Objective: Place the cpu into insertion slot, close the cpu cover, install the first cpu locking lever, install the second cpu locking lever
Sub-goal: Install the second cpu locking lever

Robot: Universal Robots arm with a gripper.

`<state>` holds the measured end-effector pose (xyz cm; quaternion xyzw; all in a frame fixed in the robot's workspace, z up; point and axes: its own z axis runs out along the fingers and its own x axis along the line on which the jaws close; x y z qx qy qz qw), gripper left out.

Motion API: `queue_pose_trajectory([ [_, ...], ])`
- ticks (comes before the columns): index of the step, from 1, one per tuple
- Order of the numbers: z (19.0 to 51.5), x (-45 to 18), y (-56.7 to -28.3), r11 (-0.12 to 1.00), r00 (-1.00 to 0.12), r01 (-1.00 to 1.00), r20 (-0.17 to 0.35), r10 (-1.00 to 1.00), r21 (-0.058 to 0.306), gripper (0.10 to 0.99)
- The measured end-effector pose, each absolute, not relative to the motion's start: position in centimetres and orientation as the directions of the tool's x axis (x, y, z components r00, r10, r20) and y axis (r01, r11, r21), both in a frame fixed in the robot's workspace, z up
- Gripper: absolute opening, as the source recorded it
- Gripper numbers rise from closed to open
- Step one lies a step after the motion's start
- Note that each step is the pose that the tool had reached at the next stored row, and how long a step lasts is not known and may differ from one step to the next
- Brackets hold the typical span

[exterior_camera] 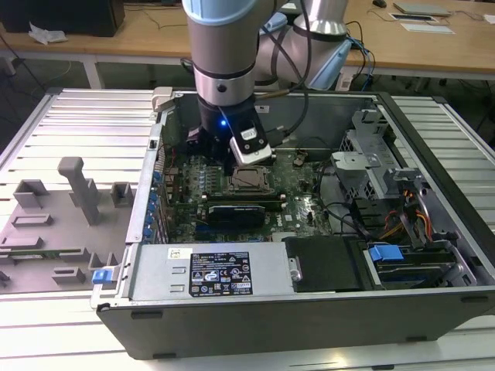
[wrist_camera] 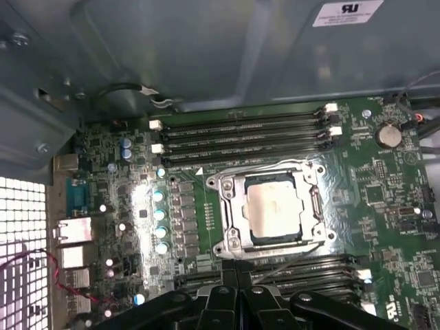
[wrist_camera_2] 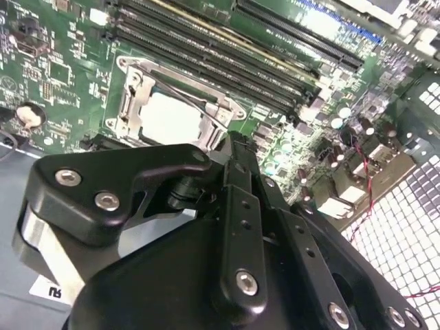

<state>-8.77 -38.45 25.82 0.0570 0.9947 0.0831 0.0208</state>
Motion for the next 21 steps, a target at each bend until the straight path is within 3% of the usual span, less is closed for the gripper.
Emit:
queue_pose_trajectory([
  [12,25.1,-7.0,-39.4,0.979,-0.992,0.116,-0.024,0.121,0.168,0.106],
  [21,23.3,-7.7,-39.3,0.975,-0.992,0.116,-0.022,0.122,0.19,0.106],
])
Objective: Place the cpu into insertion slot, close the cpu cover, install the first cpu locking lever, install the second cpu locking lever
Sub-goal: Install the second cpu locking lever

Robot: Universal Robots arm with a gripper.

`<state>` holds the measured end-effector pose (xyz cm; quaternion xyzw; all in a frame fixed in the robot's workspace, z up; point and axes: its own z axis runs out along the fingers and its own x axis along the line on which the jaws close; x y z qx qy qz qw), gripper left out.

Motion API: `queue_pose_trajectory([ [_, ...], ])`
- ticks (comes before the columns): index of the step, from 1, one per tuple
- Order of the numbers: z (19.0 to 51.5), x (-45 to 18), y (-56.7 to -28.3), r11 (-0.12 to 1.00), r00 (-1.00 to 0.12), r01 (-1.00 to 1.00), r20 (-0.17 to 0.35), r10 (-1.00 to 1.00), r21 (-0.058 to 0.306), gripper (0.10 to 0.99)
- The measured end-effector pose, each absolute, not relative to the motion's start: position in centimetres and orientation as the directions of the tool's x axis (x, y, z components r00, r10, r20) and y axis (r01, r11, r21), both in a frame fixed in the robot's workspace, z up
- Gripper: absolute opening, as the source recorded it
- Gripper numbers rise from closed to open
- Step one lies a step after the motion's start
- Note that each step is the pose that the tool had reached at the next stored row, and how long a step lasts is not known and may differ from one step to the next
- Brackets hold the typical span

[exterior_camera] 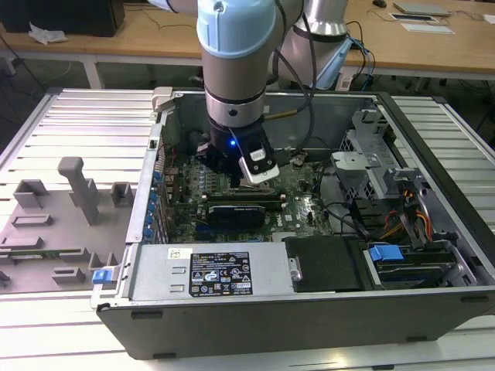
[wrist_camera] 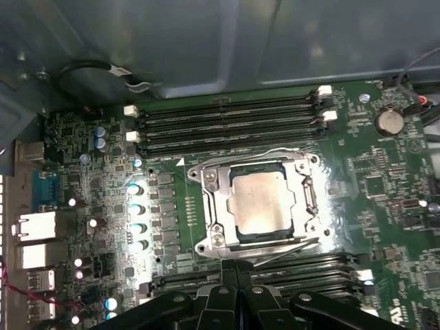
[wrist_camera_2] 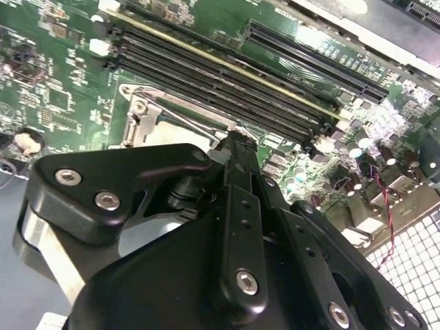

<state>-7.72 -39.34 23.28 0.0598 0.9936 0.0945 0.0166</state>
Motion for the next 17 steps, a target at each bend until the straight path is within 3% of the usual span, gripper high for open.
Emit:
queue_pose_trajectory([
  [17,20.1,-9.1,-38.2,0.971,-0.993,0.109,-0.019,0.116,0.213,0.106],
])
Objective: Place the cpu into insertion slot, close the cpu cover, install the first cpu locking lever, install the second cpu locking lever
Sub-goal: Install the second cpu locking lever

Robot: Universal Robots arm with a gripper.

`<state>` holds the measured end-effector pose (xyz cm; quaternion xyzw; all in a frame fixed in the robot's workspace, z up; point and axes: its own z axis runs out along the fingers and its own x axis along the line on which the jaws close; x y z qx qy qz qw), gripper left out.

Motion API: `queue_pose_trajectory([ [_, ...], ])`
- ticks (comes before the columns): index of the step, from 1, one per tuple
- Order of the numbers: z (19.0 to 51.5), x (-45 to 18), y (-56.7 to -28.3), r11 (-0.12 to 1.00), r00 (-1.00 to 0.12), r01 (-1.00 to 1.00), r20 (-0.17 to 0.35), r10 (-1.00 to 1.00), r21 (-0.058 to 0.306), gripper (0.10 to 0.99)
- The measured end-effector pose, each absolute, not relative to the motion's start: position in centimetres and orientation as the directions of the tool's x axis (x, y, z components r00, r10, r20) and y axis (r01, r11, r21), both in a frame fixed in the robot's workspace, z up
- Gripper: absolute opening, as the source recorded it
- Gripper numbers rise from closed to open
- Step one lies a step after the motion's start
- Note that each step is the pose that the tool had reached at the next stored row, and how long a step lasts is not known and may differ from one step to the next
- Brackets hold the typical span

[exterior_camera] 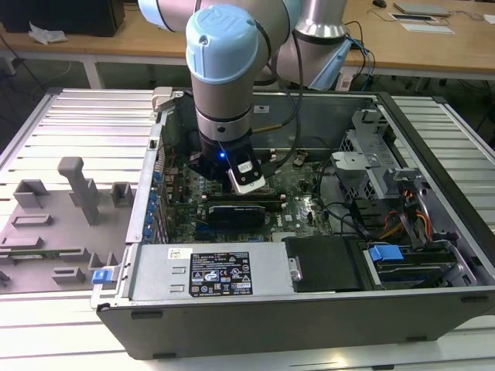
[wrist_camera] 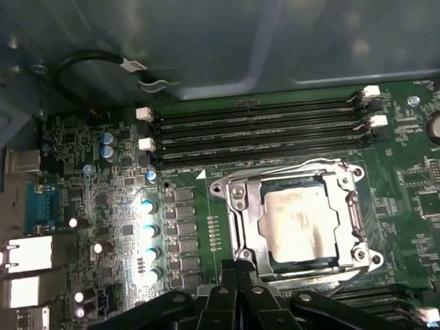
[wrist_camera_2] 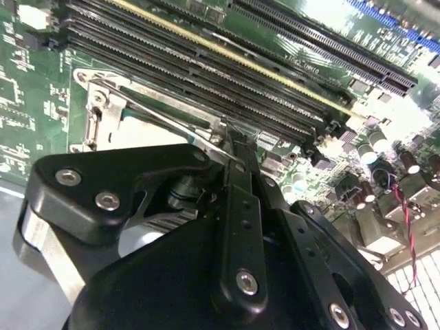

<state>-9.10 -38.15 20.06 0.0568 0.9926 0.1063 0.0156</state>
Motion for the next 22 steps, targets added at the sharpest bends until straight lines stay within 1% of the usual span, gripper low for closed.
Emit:
queue_pose_trajectory([
  [4,20.6,-9.1,-38.1,0.971,-0.993,0.109,-0.019,0.116,0.213,0.106],
  [9,23.3,-9.1,-38.1,0.971,-0.993,0.109,-0.02,0.116,0.211,0.106],
  [12,25.3,-9.1,-38.1,0.974,-0.993,0.109,-0.022,0.116,0.197,0.106],
  [13,25.5,-9.1,-38.1,0.975,-0.993,0.109,-0.023,0.116,0.192,0.106],
  [22,25.5,-7.8,-38.9,0.974,-0.992,0.12,-0.016,0.126,0.19,0.106],
])
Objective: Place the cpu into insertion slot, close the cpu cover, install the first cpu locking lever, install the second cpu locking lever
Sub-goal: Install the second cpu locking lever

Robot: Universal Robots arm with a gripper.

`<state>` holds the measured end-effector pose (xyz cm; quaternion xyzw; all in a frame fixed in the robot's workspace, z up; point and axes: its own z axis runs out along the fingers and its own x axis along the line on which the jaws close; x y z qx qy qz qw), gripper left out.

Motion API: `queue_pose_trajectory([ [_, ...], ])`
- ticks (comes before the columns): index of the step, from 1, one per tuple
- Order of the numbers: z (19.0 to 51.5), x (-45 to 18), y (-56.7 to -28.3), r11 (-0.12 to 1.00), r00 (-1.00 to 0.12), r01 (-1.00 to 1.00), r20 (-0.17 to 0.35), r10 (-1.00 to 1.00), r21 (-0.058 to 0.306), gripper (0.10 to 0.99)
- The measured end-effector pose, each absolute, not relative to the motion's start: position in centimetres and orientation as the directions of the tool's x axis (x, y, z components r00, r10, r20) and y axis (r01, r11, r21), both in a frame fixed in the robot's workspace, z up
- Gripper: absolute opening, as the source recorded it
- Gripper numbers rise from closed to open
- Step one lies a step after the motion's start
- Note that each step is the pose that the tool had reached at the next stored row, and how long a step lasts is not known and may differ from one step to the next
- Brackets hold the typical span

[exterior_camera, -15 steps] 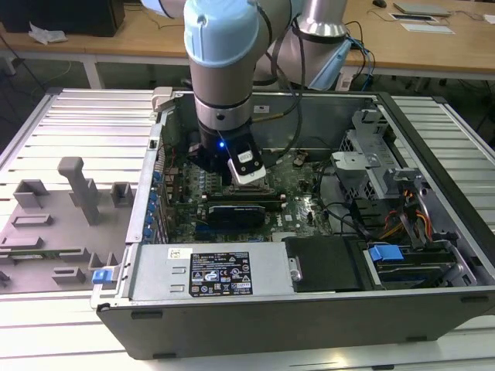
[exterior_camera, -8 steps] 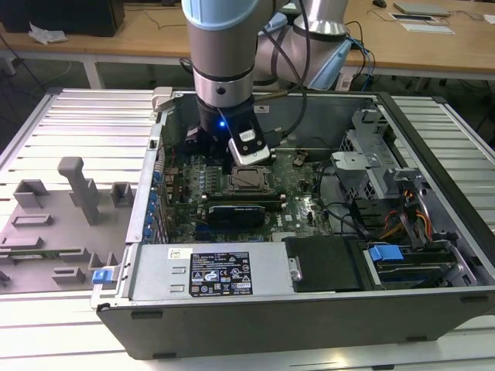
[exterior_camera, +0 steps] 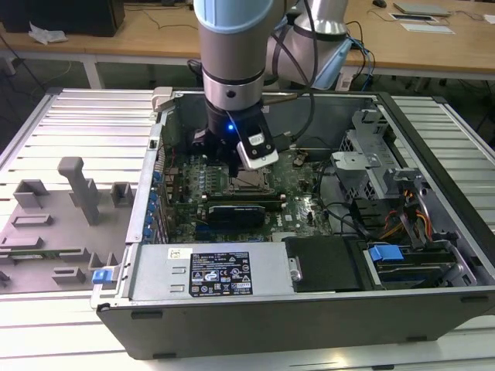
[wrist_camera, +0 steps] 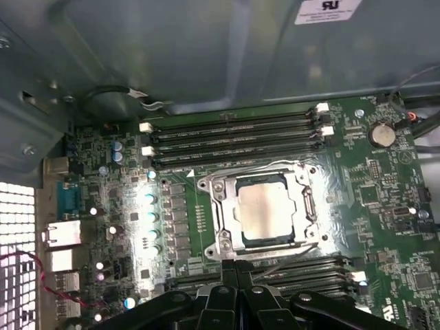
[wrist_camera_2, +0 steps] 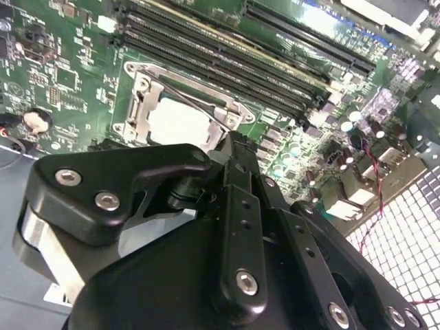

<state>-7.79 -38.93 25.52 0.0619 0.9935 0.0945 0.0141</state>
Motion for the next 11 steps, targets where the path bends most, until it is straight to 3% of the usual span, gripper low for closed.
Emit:
queue_pose_trajectory([
  [11,24.1,-7.2,-40.1,0.968,-0.991,0.127,-0.011,0.133,0.216,0.106],
])
